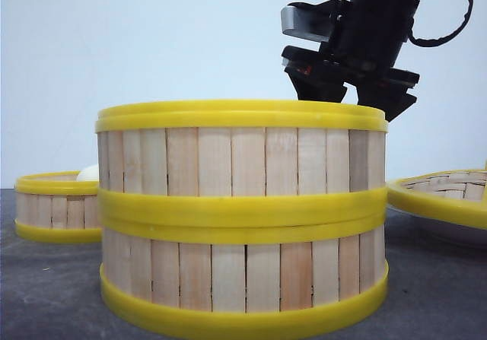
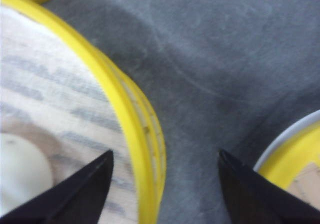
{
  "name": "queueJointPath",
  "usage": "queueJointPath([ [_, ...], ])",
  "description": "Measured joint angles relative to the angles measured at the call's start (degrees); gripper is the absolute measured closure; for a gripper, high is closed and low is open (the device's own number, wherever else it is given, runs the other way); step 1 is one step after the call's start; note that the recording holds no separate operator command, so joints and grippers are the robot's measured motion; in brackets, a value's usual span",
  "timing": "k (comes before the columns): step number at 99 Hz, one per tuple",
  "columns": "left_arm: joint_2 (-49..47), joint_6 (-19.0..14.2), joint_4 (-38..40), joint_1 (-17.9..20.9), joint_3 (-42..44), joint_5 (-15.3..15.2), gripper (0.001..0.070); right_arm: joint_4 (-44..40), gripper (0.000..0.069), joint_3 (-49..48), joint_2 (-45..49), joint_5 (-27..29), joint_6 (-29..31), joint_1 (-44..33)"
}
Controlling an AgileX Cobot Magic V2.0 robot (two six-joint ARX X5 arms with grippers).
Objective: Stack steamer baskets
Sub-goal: 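Raise the right gripper away from the stack, then move the left gripper to the one-bun basket and pinch its rim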
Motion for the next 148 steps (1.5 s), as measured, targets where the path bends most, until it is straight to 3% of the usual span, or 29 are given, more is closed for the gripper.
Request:
queueJointPath([
  [18,0.00,0.00,-1.51,0.02,0.00,-0.90,0.0281,0.39,0.0276,0.00,-7.48,3.15,0.02,0.04],
  [40,0.59,0.02,-4.59,0.02,0.00,-6.08,0.0281,0.52,0.0276,0.09,-24.55,10.32,0.02,1.99],
  [59,2.64,0.02,-4.81,0.22,0.00,-10.45,0.0281,-1.27,0.0276,0.09,-37.62,12.00,0.20,5.40],
  [76,7.10,0.72,-4.26,2.40,0.00,-13.77,0.0281,-7.69,0.0276,0.13,-44.54,12.02,1.73,8.83],
  [93,15.10,1.62,-0.28,7.21,0.26,-13.86,0.0281,-13.55,0.0276,0.13,-47.52,12.02,3.65,12.48],
  [125,34.32,1.53,2.01,18.69,6.99,-12.15,0.0281,-13.88,0.0276,0.13,-50.58,11.98,4.98,14.75],
  [148,42.18,1.01,1.57,21.07,9.27,-9.07,0.0281,-13.88,0.0276,0.13,-50.31,11.85,5.20,14.93],
])
